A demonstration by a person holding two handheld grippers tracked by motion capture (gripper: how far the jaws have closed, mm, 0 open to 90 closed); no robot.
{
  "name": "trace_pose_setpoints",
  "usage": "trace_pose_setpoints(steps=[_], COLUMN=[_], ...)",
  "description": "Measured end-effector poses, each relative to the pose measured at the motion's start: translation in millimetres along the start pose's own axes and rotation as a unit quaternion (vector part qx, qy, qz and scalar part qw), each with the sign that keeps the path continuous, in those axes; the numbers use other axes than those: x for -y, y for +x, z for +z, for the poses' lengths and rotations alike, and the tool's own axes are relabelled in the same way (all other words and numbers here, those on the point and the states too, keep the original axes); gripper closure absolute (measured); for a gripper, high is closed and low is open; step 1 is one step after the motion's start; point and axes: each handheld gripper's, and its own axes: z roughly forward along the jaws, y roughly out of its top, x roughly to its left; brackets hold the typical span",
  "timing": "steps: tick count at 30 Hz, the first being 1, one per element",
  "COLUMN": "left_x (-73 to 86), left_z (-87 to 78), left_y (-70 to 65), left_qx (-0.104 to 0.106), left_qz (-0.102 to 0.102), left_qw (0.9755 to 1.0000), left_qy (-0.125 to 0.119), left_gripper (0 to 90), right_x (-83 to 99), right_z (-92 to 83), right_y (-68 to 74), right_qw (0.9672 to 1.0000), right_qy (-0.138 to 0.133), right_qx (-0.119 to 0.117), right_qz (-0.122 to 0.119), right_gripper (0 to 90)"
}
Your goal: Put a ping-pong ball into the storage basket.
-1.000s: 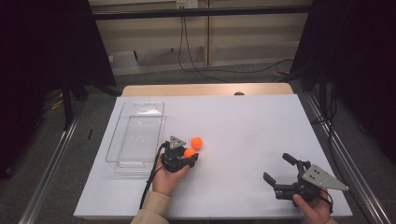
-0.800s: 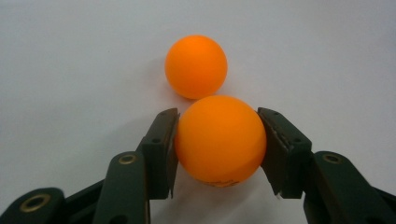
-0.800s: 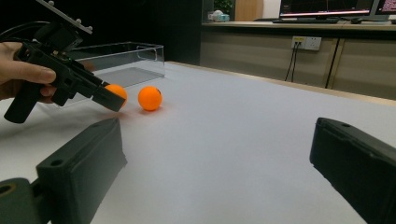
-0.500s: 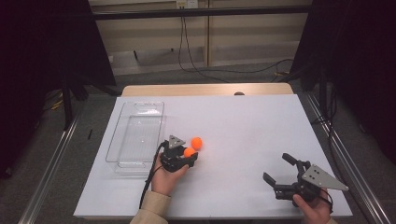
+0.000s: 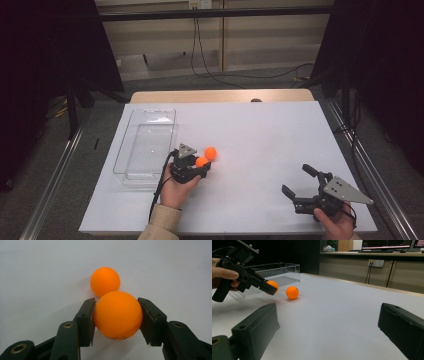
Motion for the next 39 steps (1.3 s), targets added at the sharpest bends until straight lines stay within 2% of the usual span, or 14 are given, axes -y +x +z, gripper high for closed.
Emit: trace_pose_setpoints(steps=[25,39], left_x=[-6.4,-9.2], left_z=[-9.5,-14.3], left_y=[0.6,1.8], left_qx=[0.007,0.008], left_qz=[0.002,-0.003], left_qw=[1.0000,0.9999], left_qy=[-0.003,-0.007], left_gripper=[50.8,50.8], right_x=[0.1,0.2], right_z=[-0.2,-0.3], right_y=[0.0,-0.1], right_qw=[1.0000,1.0000], right_qy=[0.000,-0.001], right_qx=[0.000,0.001], right_qz=[0.000,0.000], right_gripper=[2.4,2.4])
